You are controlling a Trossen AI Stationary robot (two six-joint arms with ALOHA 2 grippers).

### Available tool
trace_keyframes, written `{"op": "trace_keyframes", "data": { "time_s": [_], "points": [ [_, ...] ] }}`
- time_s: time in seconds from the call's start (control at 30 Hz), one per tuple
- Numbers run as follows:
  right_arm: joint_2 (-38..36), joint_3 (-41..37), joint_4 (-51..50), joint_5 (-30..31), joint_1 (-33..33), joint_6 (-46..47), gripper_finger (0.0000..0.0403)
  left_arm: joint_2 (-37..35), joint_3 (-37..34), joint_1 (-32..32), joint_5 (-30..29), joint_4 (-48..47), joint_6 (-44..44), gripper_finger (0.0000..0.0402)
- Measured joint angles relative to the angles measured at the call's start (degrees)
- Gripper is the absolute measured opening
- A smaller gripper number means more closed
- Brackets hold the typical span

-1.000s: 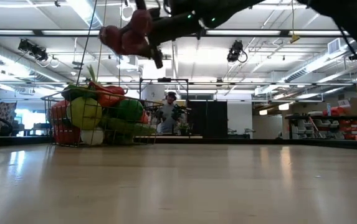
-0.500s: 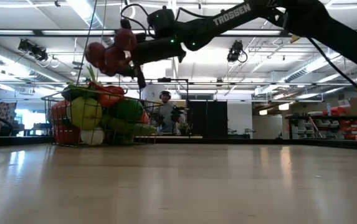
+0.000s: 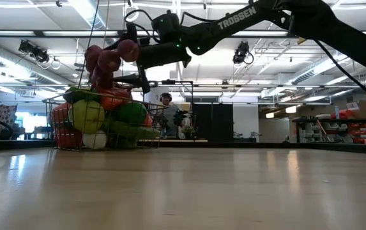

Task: Build produce basket
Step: Put the purple garlic into the wire basket

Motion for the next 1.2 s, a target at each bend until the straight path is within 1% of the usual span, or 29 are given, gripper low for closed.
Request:
{"op": "trace_keyframes", "data": {
  "time_s": [0.13,0.2,0.33,0.4,0.47,0.6,0.8,0.93,1.03,1.1,1.2],
  "points": [
    [-0.15,-0.02,2.24,-4.17,0.11,-0.25,0.0384,0.00,0.00,-0.01,-0.01,-0.24,0.00,0.0387],
    [-0.32,-0.02,5.12,-4.68,0.11,0.26,0.0385,0.00,0.00,0.00,-0.02,-0.39,0.02,0.0387],
    [-0.83,-0.02,11.83,-3.98,-0.22,4.92,0.0385,0.00,0.00,0.00,-0.02,-0.46,0.06,0.0387],
    [-1.07,0.04,11.80,-3.40,-0.61,5.47,0.0384,0.00,0.00,0.00,-0.02,-0.75,0.07,0.0387],
    [-1.03,0.03,9.71,-3.91,-0.91,5.44,0.0383,0.00,0.00,0.00,0.00,-1.21,0.00,0.0387],
    [-0.94,-0.04,6.23,-4.07,-0.96,1.25,0.0382,0.00,0.00,0.00,-0.02,-1.31,-0.02,0.0387],
    [-0.94,-0.04,7.83,-2.13,-1.56,-1.54,0.0382,0.00,0.00,-0.10,0.00,-1.31,-0.04,0.0387],
    [-0.94,-0.04,11.32,-1.84,-2.36,-1.68,0.0382,0.00,0.00,-0.44,0.00,-1.34,-0.04,0.0387],
    [-0.94,-0.04,12.75,-0.16,-2.80,-0.96,0.0382,0.00,0.00,-0.46,0.01,-1.80,-0.04,0.0387],
    [-0.94,-0.04,12.54,0.65,-2.91,-1.02,0.0382,0.00,0.00,-0.44,0.00,-1.81,-0.05,0.0387],
    [-0.94,-0.02,8.36,0.81,-2.92,-4.46,0.0382,0.00,0.00,-0.44,0.00,-1.81,-0.07,0.0387]
  ]
}}
